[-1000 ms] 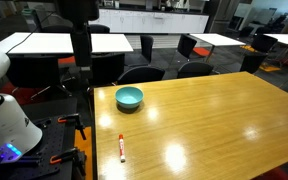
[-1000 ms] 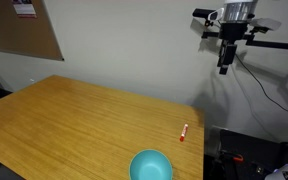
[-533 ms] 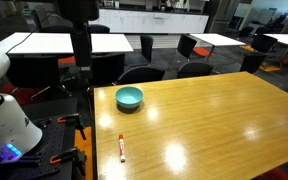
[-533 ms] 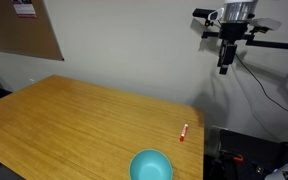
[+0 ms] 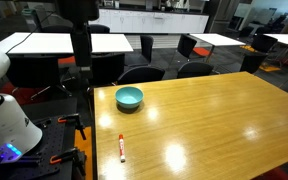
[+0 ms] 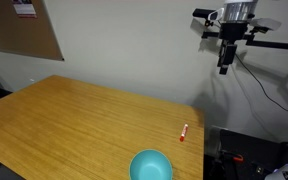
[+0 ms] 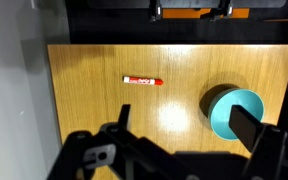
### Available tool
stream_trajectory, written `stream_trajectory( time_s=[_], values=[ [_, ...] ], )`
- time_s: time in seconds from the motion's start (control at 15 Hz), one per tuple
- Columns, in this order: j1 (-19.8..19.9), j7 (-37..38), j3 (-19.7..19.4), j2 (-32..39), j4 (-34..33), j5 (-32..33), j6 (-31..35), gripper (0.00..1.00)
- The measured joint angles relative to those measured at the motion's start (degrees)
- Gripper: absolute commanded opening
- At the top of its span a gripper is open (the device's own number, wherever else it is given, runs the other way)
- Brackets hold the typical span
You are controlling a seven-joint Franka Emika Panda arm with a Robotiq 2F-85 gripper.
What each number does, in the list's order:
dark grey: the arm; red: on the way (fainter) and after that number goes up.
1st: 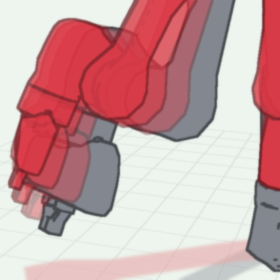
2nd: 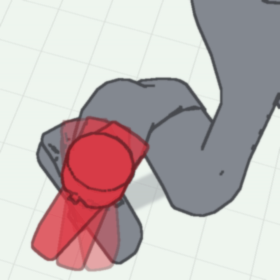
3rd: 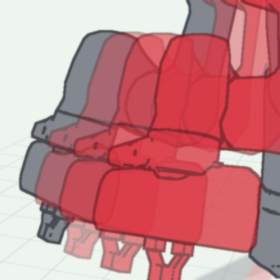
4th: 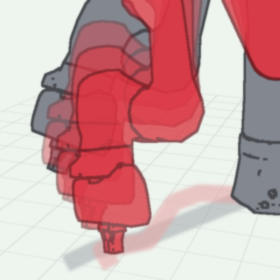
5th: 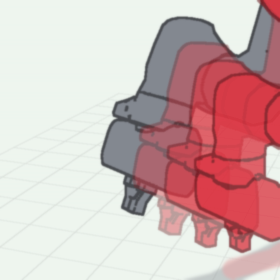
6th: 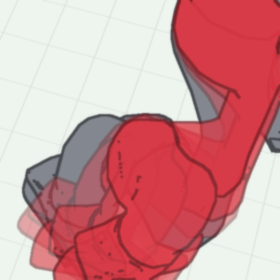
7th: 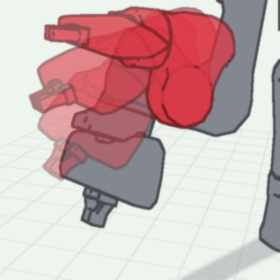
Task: Move the bowl to the right side of the table
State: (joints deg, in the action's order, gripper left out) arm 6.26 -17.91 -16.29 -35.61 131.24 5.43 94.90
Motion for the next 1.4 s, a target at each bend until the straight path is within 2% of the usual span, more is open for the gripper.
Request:
stream_trajectory(
  time_s=[0.73, 1.4],
  values=[
    [-0.2, 0.4, 1.2, 0.4, 0.5, -0.6, 3.2, 1.00],
    [-3.8, 0.3, 3.8, 5.7, 3.8, -5.0, 15.1, 1.00]
  ],
)
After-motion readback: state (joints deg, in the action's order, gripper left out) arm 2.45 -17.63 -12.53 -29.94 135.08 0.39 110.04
